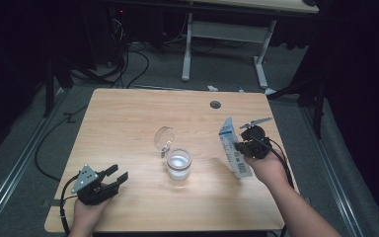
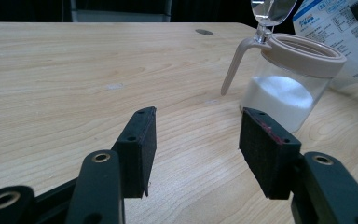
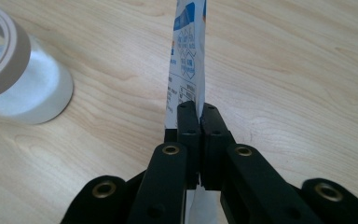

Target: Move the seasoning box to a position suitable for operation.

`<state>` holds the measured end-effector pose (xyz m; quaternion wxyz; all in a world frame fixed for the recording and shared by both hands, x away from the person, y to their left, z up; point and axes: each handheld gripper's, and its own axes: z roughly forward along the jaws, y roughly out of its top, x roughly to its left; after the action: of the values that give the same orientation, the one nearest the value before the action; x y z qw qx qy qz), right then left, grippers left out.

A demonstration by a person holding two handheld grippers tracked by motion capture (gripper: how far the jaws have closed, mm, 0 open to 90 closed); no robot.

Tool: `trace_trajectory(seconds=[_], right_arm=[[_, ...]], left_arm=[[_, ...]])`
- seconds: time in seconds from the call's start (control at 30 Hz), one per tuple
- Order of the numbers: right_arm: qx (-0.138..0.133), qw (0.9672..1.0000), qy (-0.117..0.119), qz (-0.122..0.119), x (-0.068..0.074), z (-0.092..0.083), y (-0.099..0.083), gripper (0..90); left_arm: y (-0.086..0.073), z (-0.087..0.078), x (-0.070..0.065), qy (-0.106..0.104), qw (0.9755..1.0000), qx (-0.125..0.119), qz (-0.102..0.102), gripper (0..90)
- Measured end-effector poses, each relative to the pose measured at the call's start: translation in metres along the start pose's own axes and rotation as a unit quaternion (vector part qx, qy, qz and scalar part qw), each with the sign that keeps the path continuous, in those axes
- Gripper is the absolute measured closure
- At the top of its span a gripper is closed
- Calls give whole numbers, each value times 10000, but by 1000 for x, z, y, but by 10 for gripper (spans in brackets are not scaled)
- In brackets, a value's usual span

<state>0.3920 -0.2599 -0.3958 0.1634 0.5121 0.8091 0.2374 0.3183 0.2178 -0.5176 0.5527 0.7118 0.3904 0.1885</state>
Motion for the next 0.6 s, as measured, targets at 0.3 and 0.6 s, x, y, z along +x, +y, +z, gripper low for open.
trace_trajectory(seconds=[0.3,0.6], right_arm=[[-770,9964,-18,357,-9,-1,-15,887],[-1602,9858,-99,486,-11,1,-34,887]], left_arm=[[0,-1,2,30,10000,-10,-19,467],[1,-1,3,75,10000,-5,-3,463]])
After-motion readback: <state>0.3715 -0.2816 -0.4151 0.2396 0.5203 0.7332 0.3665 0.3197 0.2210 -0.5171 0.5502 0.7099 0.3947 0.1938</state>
